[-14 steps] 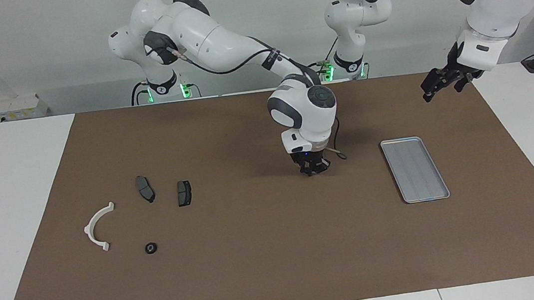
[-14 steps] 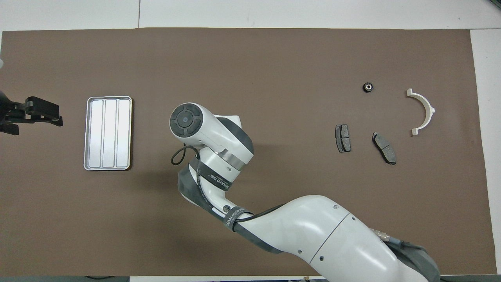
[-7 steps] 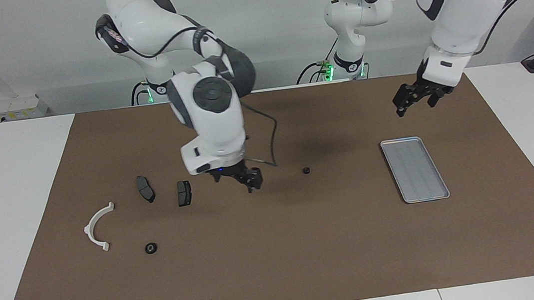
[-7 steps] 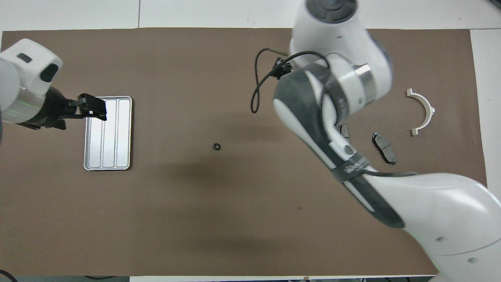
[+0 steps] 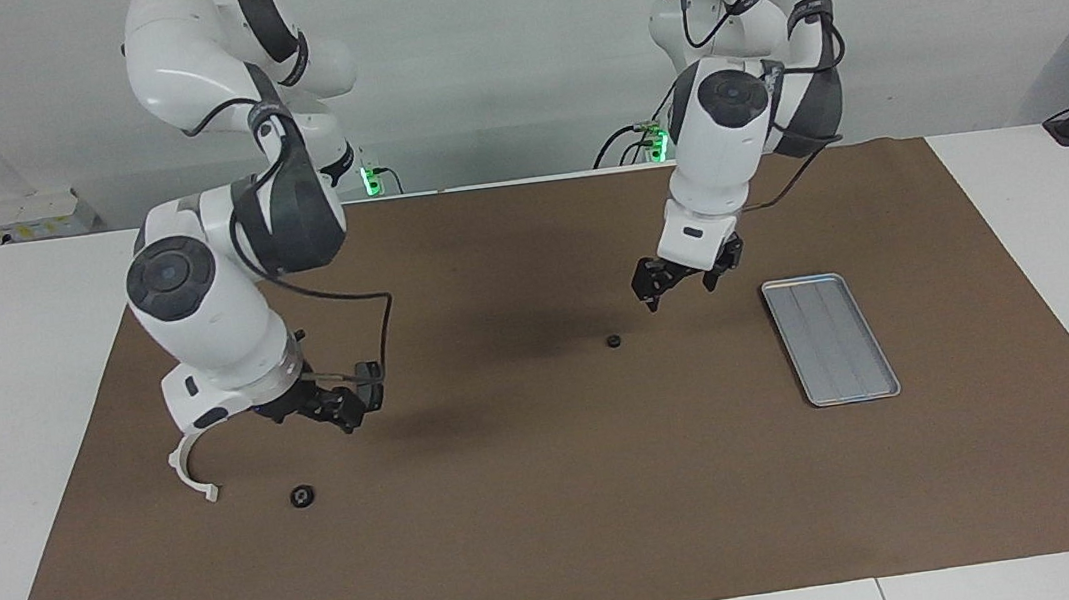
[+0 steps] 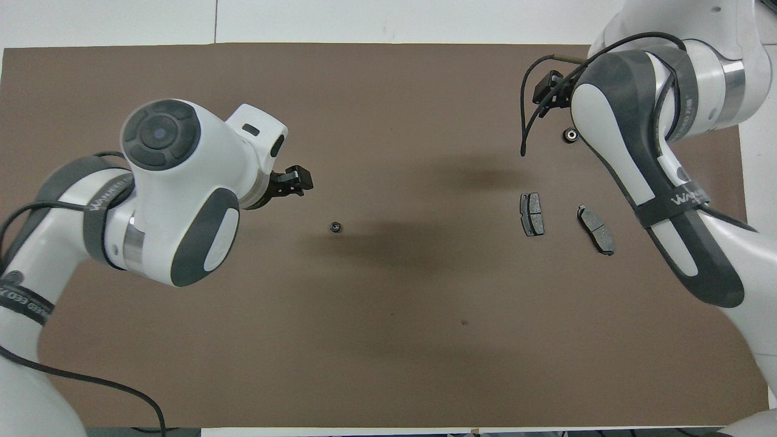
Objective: Pick bearing gear from pile to tray
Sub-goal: 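Grasp the bearing with the left gripper while the right gripper reaches the gear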
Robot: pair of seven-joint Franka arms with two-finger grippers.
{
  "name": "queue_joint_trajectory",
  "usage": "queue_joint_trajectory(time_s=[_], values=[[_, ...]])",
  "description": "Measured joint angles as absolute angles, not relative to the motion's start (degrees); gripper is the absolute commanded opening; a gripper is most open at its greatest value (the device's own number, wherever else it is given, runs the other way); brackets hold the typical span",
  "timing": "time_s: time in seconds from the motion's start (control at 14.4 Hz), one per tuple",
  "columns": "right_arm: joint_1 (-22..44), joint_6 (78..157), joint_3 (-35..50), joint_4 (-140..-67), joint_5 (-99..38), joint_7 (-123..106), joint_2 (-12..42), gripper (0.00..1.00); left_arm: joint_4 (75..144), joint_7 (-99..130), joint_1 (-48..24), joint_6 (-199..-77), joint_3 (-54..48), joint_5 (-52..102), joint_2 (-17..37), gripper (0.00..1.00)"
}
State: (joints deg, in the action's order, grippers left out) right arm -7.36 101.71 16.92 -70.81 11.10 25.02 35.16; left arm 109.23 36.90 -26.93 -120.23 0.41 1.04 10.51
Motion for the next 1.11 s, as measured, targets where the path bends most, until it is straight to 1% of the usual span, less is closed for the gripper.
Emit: queue_joint_trajectory(time_s=[0.07, 0.21, 0.35, 0.48, 0.9, 0.97, 1.11], values=[[-8.38, 105.57, 16.92, -73.53, 12.74, 23.94, 35.44, 1.0, 110.38, 38.95, -27.68, -122.16, 0.42, 1.06, 11.79, 1.0], [-9.88, 113.4, 16.89, -78.68, 15.03, 23.05, 36.59, 1.0, 111.01, 43.41, -29.63, -127.36, 0.43, 1.93, 16.0, 1.0], [-10.18, 117.63, 16.88, -80.68, 15.52, 23.03, 38.07, 1.0, 110.87, 45.76, -30.98, -130.82, 0.44, 3.04, 19.13, 1.0], [-10.11, 119.74, 16.91, -81.3, 15.55, 23.03, 38.9, 1.0, 110.74, 47.19, -31.56, -133.21, 0.44, 3.72, 20.69, 1.0], [-10.96, 124.02, 16.71, -84.78, 16.13, 23.03, 39.22, 1.0, 110.71, 50.53, -33.76, -132.91, 0.49, 3.79, 21.49, 0.83], [-11.33, 124.29, 16.7, -85.14, 16.14, 23.02, 39.22, 1.0, 110.72, 50.73, -33.96, -132.71, 0.52, 3.79, 21.49, 0.78], [-11.89, 124.47, 16.7, -85.43, 16.14, 22.98, 39.22, 0.99, 110.72, 50.98, -34.1, -132.38, 0.55, 3.79, 21.49, 0.64]])
